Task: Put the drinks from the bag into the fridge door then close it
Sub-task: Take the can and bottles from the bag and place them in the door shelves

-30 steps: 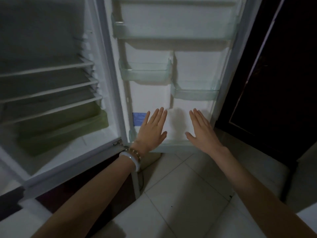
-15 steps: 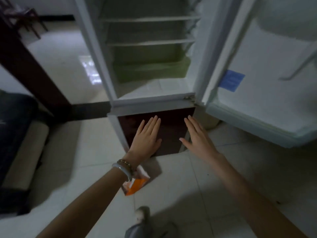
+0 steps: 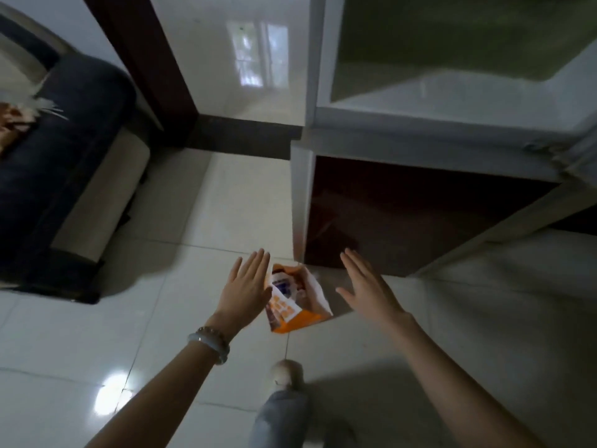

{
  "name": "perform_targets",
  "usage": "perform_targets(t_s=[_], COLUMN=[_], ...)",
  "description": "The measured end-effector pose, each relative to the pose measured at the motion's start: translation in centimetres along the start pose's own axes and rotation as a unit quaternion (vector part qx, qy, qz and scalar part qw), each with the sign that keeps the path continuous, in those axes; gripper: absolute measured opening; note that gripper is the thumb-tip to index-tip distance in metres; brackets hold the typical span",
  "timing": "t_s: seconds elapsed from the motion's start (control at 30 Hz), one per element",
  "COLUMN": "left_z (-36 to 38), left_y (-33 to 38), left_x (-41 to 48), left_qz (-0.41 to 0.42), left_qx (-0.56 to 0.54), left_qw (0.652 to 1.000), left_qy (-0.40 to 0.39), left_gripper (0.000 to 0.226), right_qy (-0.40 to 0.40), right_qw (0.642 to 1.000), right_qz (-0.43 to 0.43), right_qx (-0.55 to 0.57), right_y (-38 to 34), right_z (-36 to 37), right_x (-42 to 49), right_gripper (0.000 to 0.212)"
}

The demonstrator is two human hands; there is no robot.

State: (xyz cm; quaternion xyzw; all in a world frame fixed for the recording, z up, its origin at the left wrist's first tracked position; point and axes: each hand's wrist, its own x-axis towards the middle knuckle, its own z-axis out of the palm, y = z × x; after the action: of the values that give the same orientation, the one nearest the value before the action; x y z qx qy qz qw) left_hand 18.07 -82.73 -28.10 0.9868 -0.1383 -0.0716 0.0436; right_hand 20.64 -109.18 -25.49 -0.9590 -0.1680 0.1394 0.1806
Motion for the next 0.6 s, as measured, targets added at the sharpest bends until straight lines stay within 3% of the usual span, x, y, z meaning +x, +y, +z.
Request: perform_targets(t_s=[0.27,0.47,0.6], left_z=[18.9,30.7,35.1], left_y=[-2.5,-2.4,-1.5], left_x=[2.5,8.7,12.0], left_qz=[0.014,0.064,0.015], left_qx=[-0.006,0.01,0.009], left_qw=[0.998,0.998,1.0], left_qy=[-0.068,-0.019,0.014], left_gripper=[0.073,0.048,0.06], right_qy=[-0.057,-0.066,-0.032], right_qw=[0.998,0.998,0.999], right_qz=[0.003,-0.007,-0.033], right_qx=[0.01,0.021,0.022], right_y=[7.2,12.0,14.6], right_z=[18.8,31.0,36.1], right_x=[6.3,11.0,12.9], right_gripper=[0.061,0.057,0.057])
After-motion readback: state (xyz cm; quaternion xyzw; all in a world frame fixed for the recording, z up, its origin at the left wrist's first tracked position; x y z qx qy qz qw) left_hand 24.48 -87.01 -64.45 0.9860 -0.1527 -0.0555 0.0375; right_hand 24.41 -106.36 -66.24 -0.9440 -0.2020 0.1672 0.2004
